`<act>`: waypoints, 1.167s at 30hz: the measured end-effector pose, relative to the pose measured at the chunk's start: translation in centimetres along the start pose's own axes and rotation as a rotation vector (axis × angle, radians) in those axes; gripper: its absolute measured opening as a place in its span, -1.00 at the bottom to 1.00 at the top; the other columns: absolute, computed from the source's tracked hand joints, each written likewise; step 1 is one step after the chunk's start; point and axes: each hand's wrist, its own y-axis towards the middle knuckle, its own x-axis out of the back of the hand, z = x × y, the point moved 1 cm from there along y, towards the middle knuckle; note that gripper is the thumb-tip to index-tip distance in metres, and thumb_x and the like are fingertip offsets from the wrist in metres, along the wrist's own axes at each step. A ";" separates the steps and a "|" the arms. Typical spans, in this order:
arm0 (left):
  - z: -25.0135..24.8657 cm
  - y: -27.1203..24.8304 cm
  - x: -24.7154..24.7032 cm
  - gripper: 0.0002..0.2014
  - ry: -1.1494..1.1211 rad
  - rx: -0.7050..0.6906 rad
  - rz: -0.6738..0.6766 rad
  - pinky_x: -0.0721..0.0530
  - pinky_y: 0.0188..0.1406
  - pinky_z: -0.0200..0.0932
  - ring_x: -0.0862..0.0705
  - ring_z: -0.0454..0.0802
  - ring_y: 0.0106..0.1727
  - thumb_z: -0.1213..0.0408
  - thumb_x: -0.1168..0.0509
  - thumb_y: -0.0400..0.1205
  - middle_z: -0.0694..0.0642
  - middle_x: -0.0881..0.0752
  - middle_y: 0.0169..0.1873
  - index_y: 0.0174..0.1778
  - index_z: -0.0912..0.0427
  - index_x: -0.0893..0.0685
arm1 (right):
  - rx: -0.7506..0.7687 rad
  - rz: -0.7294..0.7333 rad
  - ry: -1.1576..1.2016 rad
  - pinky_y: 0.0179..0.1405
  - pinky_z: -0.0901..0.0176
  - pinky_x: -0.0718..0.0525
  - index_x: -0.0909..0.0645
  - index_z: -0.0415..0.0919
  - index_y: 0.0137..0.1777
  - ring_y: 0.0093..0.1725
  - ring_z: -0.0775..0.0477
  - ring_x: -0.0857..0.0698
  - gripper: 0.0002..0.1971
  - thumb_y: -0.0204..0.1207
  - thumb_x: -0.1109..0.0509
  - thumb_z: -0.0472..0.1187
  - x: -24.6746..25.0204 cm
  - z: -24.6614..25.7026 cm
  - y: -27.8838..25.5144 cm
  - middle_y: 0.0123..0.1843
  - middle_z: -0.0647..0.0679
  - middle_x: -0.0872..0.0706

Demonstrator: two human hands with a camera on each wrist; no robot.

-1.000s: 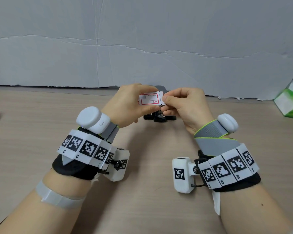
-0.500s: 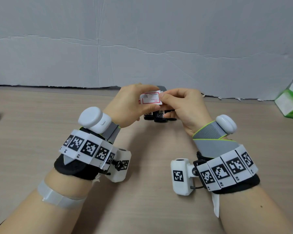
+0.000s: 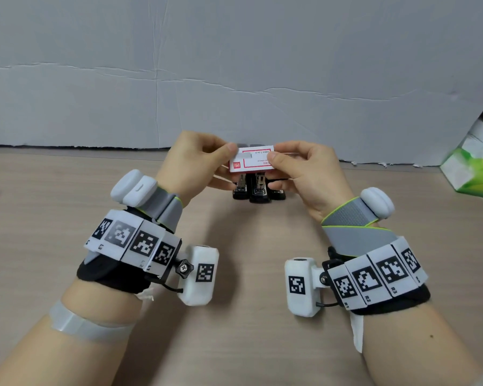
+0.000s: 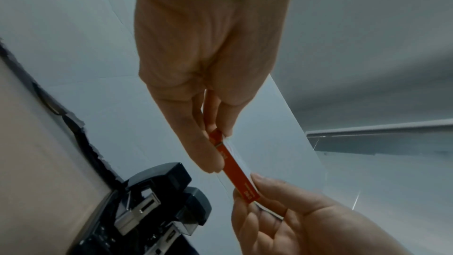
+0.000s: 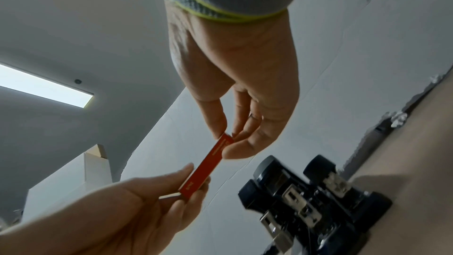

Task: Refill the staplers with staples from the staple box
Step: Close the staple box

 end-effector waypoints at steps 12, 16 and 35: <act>-0.2 0.2 -1.0 -0.65 -0.022 0.003 -0.015 -0.78 -0.49 -0.07 -0.63 0.01 -0.41 0.13 -0.21 0.75 0.21 -0.69 -0.26 0.04 0.39 -0.71 | 0.068 0.052 -0.707 -0.16 -0.13 -0.83 -0.82 -0.09 -0.12 -0.23 -0.10 -0.78 -0.72 0.19 -0.60 0.01 3.7 2.7 -1.5 -0.19 -0.03 -0.86; 2.9 1.9 1.1 -0.70 0.180 0.116 -0.163 -0.82 -0.11 0.09 -0.64 0.10 -0.28 0.17 -0.26 0.64 0.33 -0.72 -0.23 -0.12 0.39 -0.72 | -0.125 -0.178 -0.796 -0.24 -0.11 -0.77 -0.69 -0.23 -0.35 -0.38 -0.14 -0.58 -0.79 0.13 -0.58 -0.11 6.3 1.4 0.5 -0.36 -0.16 -0.68; 4.8 2.1 -0.2 -0.59 0.946 0.269 0.161 -0.46 0.13 -0.19 -0.64 0.13 0.23 0.14 -0.28 0.67 0.15 -0.69 0.31 0.44 0.15 -0.61 | -0.434 0.009 -0.953 -0.06 -0.15 -0.83 -0.48 -0.31 -0.25 -0.25 -0.24 -0.70 -0.50 0.26 -0.71 0.01 4.2 -2.8 5.6 -0.25 -0.24 -0.72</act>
